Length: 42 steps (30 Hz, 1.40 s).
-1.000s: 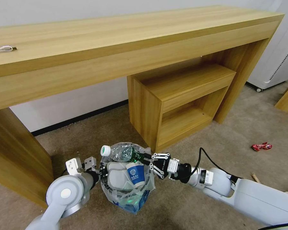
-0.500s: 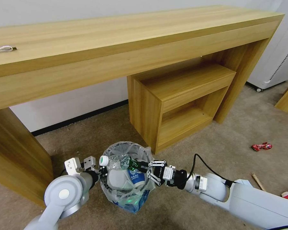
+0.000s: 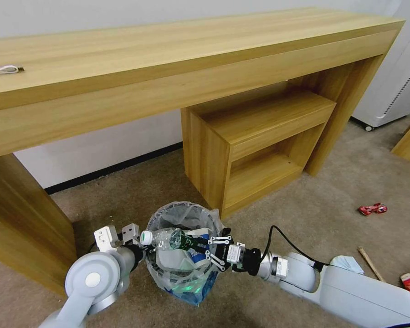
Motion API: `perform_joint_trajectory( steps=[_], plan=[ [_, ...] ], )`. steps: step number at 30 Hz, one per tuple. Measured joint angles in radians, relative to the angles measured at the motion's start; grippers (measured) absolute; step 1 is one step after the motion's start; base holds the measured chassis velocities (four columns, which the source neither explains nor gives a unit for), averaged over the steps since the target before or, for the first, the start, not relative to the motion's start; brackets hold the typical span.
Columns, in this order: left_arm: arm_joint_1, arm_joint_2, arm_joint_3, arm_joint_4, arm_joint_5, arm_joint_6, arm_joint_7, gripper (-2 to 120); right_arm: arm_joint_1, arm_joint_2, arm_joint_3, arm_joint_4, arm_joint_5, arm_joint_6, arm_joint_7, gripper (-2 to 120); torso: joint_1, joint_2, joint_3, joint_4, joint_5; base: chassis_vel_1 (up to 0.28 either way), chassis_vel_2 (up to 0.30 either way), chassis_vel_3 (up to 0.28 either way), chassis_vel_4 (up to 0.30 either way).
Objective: Pick up the trash bin and place the garbage on the floor into it.
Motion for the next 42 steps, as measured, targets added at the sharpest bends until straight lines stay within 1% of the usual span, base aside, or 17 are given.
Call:
perform_joint_trajectory(
  steps=[2,5,6,10,12,15,16,17,22,25,30,32,34,37,38,40,42],
  plan=[
    [0.002,0.000,0.000,-0.002,0.000,0.000,0.000,0,-0.002,0.002,0.000,-0.001,-0.002,0.000,0.000,19,0.000,0.000,0.000,0.0000,0.0000,0.000,0.000,0.000,0.000],
    [0.009,0.000,-0.002,-0.013,0.000,0.000,0.001,0,-0.002,0.011,0.001,-0.019,-0.013,0.001,-0.002,36,0.000,0.000,0.000,0.0000,0.0001,0.000,0.000,0.000,0.000],
    [0.009,0.000,-0.002,-0.013,0.000,0.000,0.001,0,-0.002,0.011,0.001,-0.019,-0.013,0.001,-0.002,36,0.000,0.000,0.000,0.0000,0.0001,0.000,0.000,0.000,0.000],
    [0.019,0.002,-0.006,-0.024,-0.001,0.000,0.002,0,0.001,0.010,0.002,-0.021,-0.015,0.002,-0.005,47,0.000,0.000,0.000,0.0001,0.0000,0.000,0.000,0.000,0.000],
    [0.025,0.007,-0.013,-0.032,-0.003,0.000,0.002,0,0.001,0.009,0.004,-0.024,-0.015,0.005,-0.006,61,0.000,0.000,0.000,0.0000,0.0000,0.000,0.000,0.000,0.000],
    [0.029,0.010,-0.015,-0.034,-0.006,0.000,0.002,0,0.001,0.009,0.009,-0.024,-0.015,0.006,-0.007,68,0.000,0.000,0.000,0.0000,0.0000,0.000,0.000,0.000,0.000],
    [0.032,0.011,-0.016,-0.035,-0.007,0.000,0.003,0,-0.001,0.007,0.018,-0.024,-0.014,0.006,-0.009,76,0.000,0.000,0.000,0.0000,0.0000,0.000,0.000,0.000,0.000],
    [0.032,0.011,-0.016,-0.035,-0.007,0.000,0.003,0,-0.001,0.007,0.018,-0.024,-0.014,0.006,-0.009,76,0.000,0.000,0.000,0.0000,0.0000,0.000,0.000,0.000,0.000],
    [0.038,0.013,-0.019,-0.039,-0.012,-0.001,0.003,0,-0.019,0.003,0.048,-0.033,-0.028,0.013,-0.013,95,0.000,0.000,0.000,0.0000,0.0000,0.000,0.000,0.000,0.000],
    [0.045,0.014,-0.021,-0.042,-0.015,-0.002,0.002,0,-0.028,0.001,0.061,-0.038,-0.035,0.018,-0.013,100,0.000,0.000,0.000,0.0000,0.0000,0.000,0.000,0.000,0.000],
    [0.058,0.015,-0.025,-0.042,-0.015,-0.002,0.002,0,-0.051,-0.004,0.108,-0.034,-0.033,0.019,-0.003,100,0.000,0.000,0.000,0.0000,0.0000,0.000,0.000,0.000,0.000],
    [0.063,0.020,-0.028,-0.040,-0.015,-0.002,0.002,0,-0.081,-0.006,0.173,-0.020,-0.013,0.003,0.049,100,0.000,0.000,0.000,0.0001,0.0000,0.000,0.000,0.000,0.000],
    [0.063,0.021,-0.029,-0.039,-0.015,-0.002,0.001,0,-0.087,-0.006,0.187,-0.016,-0.010,-0.003,0.066,100,0.000,0.000,0.000,0.0001,0.0000,0.000,0.000,0.000,0.000],
    [0.056,0.025,-0.035,-0.038,-0.017,-0.004,0.001,0,-0.139,-0.005,0.305,0.007,0.002,-0.056,0.188,100,0.000,0.000,0.000,0.0000,0.0000,0.000,0.000,0.000,0.000],
    [0.056,0.025,-0.035,-0.038,-0.017,-0.004,0.001,0,-0.139,-0.005,0.305,0.007,0.002,-0.056,0.188,100,0.000,0.000,0.000,0.0000,0.0000,0.000,0.000,0.000,0.000],
    [0.057,0.028,-0.042,-0.038,-0.016,-0.006,0.001,0,-0.172,-0.005,0.388,0.022,0.026,-0.104,0.280,100,0.000,0.000,0.000,0.0000,0.0000,0.000,0.000,0.000,0.000],
    [0.057,0.029,-0.046,-0.039,-0.015,-0.007,0.001,0,-0.182,-0.005,0.419,0.022,0.029,-0.118,0.309,100,0.000,0.000,0.000,0.0001,0.0001,0.000,0.000,0.000,0.000]
  ],
)
